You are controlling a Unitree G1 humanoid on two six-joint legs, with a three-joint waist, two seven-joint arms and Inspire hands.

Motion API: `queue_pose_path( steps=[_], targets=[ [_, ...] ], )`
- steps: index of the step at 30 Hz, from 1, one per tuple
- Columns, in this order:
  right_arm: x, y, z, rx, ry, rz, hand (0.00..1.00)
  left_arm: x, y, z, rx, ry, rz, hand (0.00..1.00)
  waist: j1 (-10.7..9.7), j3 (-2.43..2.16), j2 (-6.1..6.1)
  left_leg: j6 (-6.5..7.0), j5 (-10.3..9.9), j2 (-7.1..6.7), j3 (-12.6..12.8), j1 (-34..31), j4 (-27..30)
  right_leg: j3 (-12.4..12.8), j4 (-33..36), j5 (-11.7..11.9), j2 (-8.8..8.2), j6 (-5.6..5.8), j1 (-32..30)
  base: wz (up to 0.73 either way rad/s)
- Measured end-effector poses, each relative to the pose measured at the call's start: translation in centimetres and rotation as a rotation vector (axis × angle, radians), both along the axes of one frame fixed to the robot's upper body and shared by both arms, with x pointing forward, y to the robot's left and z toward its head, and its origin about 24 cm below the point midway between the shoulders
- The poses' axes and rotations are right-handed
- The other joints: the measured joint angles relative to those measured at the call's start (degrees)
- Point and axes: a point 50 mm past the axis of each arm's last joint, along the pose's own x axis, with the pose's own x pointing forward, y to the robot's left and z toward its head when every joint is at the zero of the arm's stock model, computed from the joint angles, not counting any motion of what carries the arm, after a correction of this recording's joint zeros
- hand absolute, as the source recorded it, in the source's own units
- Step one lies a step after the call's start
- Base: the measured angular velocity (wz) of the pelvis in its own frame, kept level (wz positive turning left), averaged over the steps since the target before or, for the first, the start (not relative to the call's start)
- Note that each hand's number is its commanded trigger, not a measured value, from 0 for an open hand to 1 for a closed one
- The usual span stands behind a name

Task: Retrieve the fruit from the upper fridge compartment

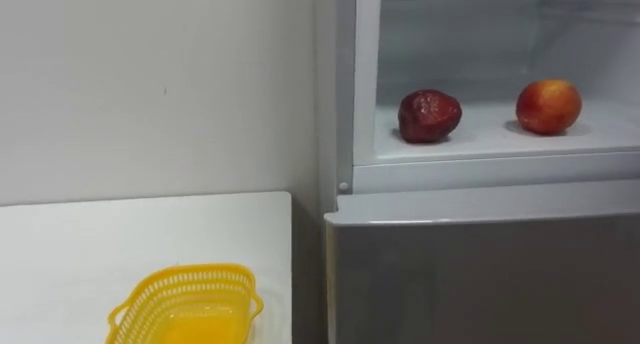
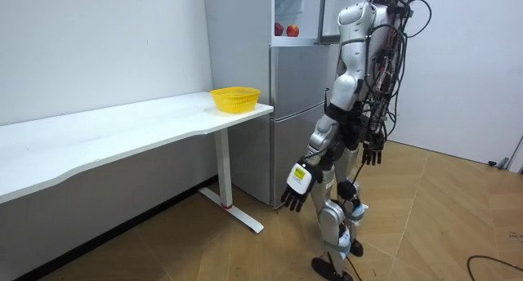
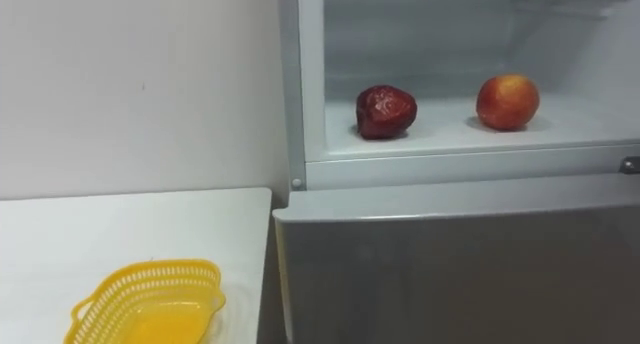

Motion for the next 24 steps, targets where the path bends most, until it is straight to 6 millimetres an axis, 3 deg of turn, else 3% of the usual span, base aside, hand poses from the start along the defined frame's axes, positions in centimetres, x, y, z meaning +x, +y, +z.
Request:
queue_pose_path(
  steps=[5,10,14,18,21,24],
  targets=[
    [0.0,0.3,-0.1,0.009,-0.009,-0.032,0.0,-0.4,0.3,0.0,-0.006,0.035,-0.016,0.0,-0.8,0.12,-0.76,0.0,0.0,0.08,1.6,1.0,0.1,2.0,0.1,0.0,0.37,0.0,0.3,-0.2],
    [1.8,0.2,0.0,-0.011,-0.091,-0.033,0.0,-0.2,0.2,0.0,-0.019,0.046,-0.035,0.0,-2.1,0.18,-0.79,0.0,0.0,0.14,2.0,0.9,0.1,2.4,0.5,0.0,0.3,0.02,-0.3,-0.07],
    [5.7,-0.5,0.8,-0.07,-0.286,-0.042,0.0,0.5,0.1,-0.1,-0.017,0.04,-0.101,0.0,-2.5,0.24,-0.55,-0.01,0.0,0.13,3.1,0.2,0.1,3.2,1.5,0.0,0.42,0.01,-2.0,-0.1],
    [12.3,-0.8,4.5,-0.127,-0.709,-0.089,0.0,1.2,-0.1,0.0,-0.023,0.006,-0.108,0.0,-3.0,0.44,0.36,-0.01,0.0,0.38,4.4,-1.4,0.2,4.2,1.6,0.8,1.22,-0.02,-4.2,-0.17],
    [14.8,0.3,7.1,-0.114,-0.932,-0.077,0.0,1.3,-0.1,0.0,-0.024,-0.023,-0.112,0.0,-3.1,0.16,0.76,-0.01,0.0,0.55,4.9,-1.5,0.2,5.0,1.2,1.1,1.55,-0.13,-4.3,-0.14],
    [16.0,1.3,9.6,-0.08,-1.084,-0.072,0.0,1.4,-0.2,0.0,-0.029,-0.049,-0.119,0.0,-3.4,0.07,0.82,-0.01,0.0,0.45,4.9,-1.7,0.2,5.2,1.4,1.1,1.52,-0.12,-4.7,-0.04]
  ],
)
